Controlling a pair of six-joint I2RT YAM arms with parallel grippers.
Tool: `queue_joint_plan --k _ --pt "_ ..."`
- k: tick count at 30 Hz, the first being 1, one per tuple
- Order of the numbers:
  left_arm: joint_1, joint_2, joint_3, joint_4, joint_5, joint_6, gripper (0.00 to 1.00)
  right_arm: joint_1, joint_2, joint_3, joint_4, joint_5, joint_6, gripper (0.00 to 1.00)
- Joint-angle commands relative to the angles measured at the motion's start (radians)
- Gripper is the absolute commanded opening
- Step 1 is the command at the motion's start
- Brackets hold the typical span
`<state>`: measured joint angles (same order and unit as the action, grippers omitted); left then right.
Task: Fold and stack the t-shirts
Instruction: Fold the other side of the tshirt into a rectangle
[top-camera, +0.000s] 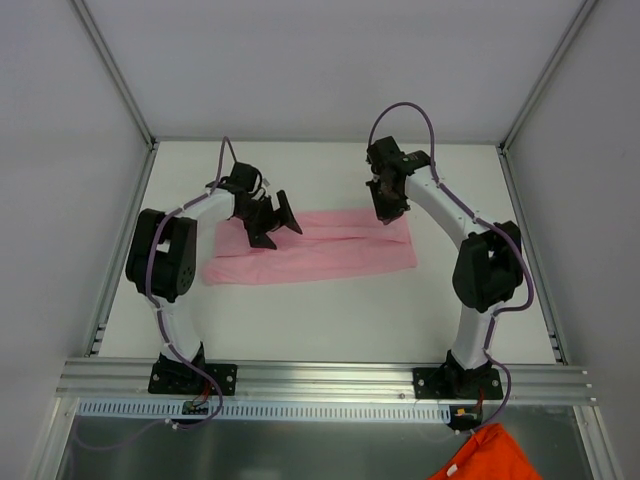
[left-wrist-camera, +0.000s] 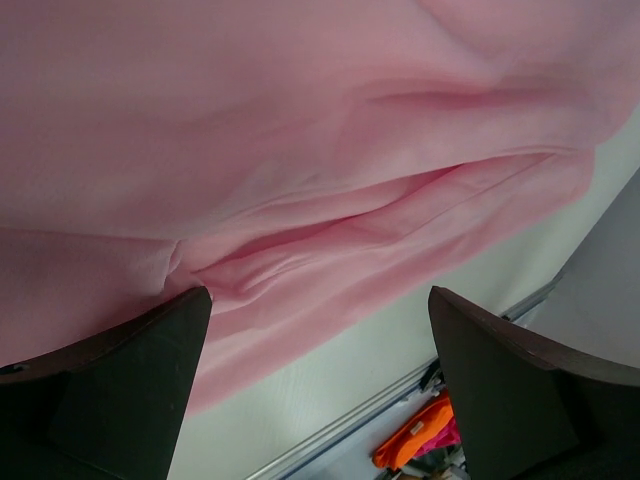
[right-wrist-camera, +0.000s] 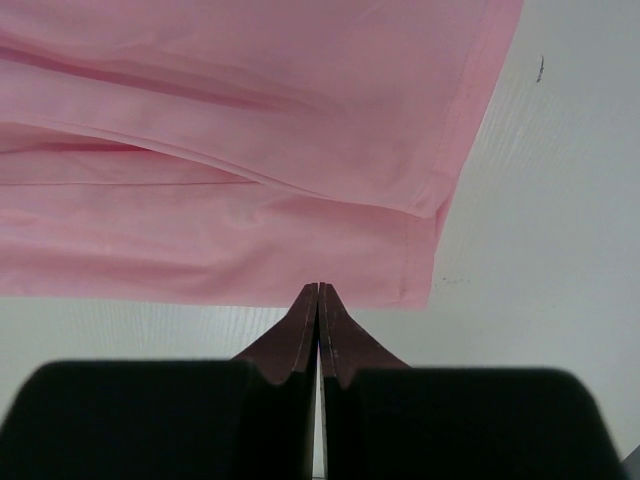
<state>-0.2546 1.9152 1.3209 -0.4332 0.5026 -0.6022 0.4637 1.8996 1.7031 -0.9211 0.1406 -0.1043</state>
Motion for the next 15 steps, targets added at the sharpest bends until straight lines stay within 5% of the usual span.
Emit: queue_joint_plan --k 1,7,15 --pt "-0.005 -0.084 -0.074 0.037 0.033 0.007 0.92 0.006 -0.01 -0.008 0.005 -0.021 0.009 0.01" --pt "-0.006 -0.128 -0.146 0.037 0.022 0.031 0.92 0.006 -0.005 -0.003 0.004 -0.032 0.008 0.01" --pt "-0.006 -0.079 0.096 -0.01 0.079 0.051 0.93 0.009 -0.014 -0.028 0.005 -0.044 0.011 0.01"
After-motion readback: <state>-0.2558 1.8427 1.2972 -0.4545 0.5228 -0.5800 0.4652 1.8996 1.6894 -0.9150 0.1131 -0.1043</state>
